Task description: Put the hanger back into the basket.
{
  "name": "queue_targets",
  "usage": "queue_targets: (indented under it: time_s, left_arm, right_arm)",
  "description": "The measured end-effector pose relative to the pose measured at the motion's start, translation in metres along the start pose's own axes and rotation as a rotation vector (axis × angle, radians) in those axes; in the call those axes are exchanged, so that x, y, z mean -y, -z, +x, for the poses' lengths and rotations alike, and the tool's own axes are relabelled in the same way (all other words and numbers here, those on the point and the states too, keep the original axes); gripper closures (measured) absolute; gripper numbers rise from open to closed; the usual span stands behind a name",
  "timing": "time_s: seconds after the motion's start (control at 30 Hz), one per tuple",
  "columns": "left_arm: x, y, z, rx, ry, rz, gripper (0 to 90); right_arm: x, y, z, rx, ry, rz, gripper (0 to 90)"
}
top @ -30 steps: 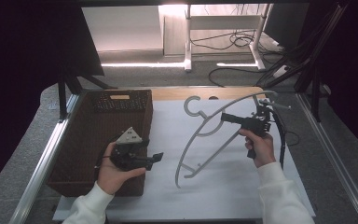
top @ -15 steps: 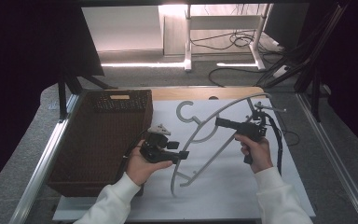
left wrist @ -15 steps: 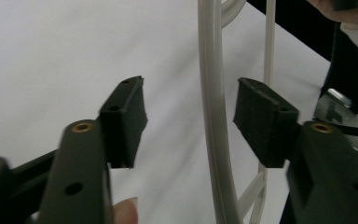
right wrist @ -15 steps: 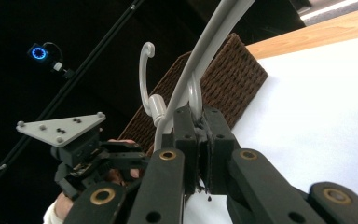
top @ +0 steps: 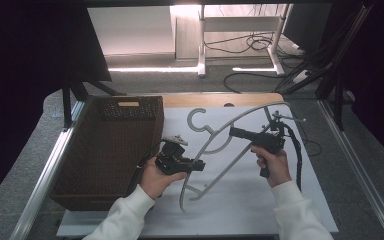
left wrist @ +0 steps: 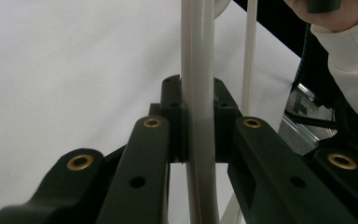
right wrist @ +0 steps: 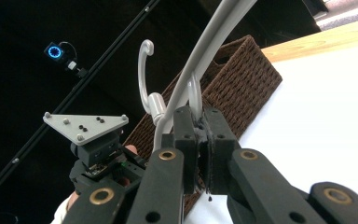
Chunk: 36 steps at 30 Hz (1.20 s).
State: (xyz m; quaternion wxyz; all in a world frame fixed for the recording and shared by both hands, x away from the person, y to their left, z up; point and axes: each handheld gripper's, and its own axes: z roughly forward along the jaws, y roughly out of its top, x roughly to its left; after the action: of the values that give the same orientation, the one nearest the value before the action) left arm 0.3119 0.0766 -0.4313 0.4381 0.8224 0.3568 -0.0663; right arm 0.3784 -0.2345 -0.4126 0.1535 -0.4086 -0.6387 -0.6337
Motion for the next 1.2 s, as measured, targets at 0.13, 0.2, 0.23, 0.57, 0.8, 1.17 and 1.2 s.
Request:
queue_targets:
  time_s: [0.13,0.2,0.23,0.57,0.8,1.17,1.2]
  left_arm:
    - [0.0,0.002,0.0,0.004,0.008,-0.022,80.9]
    - [0.0,0.004,0.001,0.009,0.01,-0.033,80.9]
    - [0.0,0.005,0.001,0.009,0.01,-0.04,81.0]
    - [0.0,0.011,0.004,-0.01,0.026,-0.093,81.4]
    - [0.001,0.013,0.004,-0.026,0.023,-0.108,81.5]
    - [0.002,0.024,0.007,-0.065,0.027,-0.167,81.6]
    - [0.002,0.025,0.008,-0.068,0.028,-0.167,81.6]
  right_arm:
    - [0.0,0.0,-0.001,0.0,-0.014,-0.004,85.5]
    - [0.0,0.001,-0.003,-0.003,-0.022,-0.001,84.8]
    - [0.001,0.001,-0.003,-0.004,-0.026,0.001,84.5]
    - [0.003,0.002,-0.007,0.027,-0.041,0.028,81.3]
    - [0.005,0.001,-0.009,0.031,-0.036,0.042,80.3]
    - [0.009,-0.004,-0.008,0.044,-0.009,0.078,66.9]
    - [0.009,-0.004,-0.007,0.041,-0.006,0.081,65.9]
